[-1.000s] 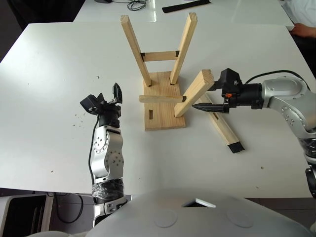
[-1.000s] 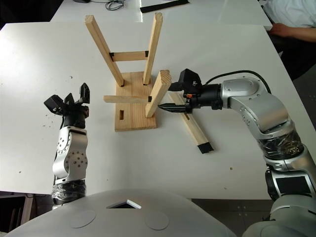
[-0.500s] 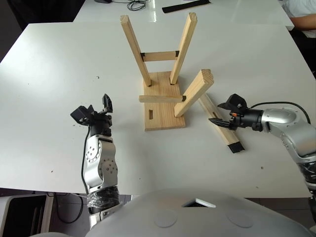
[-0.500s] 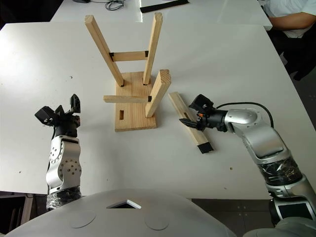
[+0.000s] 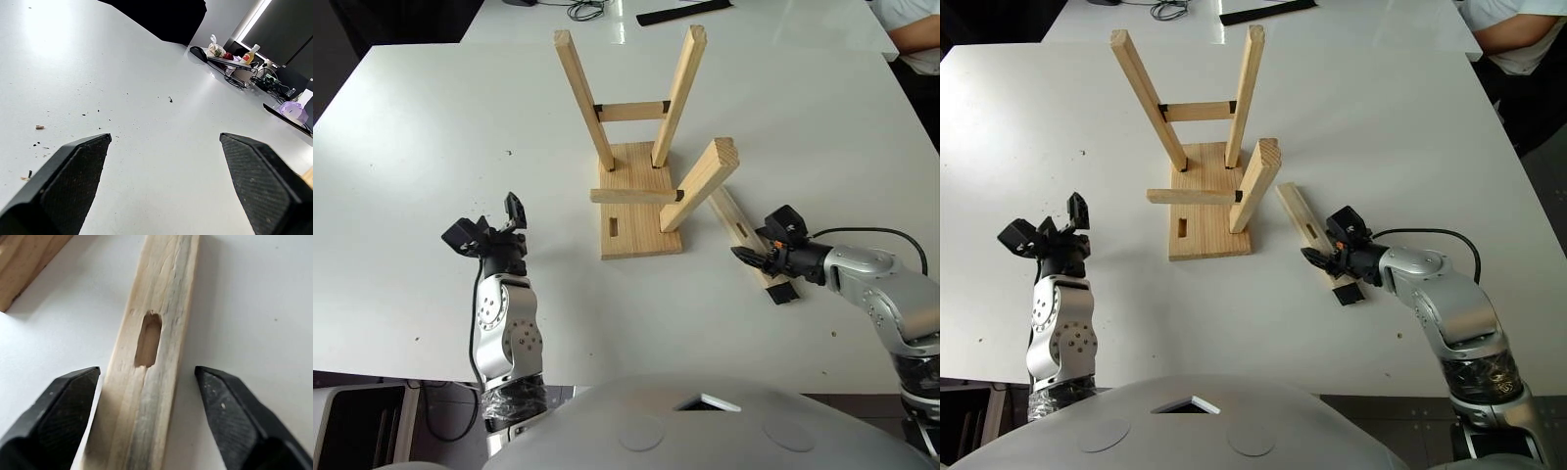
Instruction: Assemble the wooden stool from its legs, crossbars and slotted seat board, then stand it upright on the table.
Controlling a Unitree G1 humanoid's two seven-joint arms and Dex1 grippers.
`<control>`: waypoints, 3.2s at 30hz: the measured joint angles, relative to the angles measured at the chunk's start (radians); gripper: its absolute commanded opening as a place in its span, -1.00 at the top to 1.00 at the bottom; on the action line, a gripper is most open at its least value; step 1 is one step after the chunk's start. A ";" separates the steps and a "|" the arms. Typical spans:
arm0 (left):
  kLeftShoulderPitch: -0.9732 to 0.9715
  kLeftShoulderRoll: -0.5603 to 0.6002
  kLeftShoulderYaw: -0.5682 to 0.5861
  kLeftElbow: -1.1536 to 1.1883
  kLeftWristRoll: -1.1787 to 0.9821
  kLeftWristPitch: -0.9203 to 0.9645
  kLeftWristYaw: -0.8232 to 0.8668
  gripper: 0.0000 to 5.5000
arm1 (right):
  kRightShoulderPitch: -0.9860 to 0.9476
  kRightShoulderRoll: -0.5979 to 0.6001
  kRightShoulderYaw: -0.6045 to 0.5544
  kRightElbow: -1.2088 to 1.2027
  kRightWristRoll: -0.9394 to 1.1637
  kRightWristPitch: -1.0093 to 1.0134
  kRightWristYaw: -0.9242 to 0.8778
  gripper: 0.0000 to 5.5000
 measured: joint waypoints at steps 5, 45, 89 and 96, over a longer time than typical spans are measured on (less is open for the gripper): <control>0.035 0.000 -0.019 0.001 0.016 -0.057 0.013 -0.50 | 0.060 -0.121 -0.016 -0.035 0.002 -0.007 0.082 -0.31; -0.720 0.629 0.053 -0.004 -0.012 0.480 0.009 -0.50 | -0.947 0.437 -0.315 0.424 0.404 -0.268 -0.089 0.25; -0.962 0.530 -0.080 -0.144 -0.839 0.704 -0.705 -0.50 | -0.974 -0.014 -0.037 0.491 0.440 -0.125 0.925 0.25; -0.927 0.530 -0.079 -0.164 -0.825 0.687 -0.704 -0.07 | -0.999 -0.023 -0.016 0.547 0.392 -0.154 0.977 0.25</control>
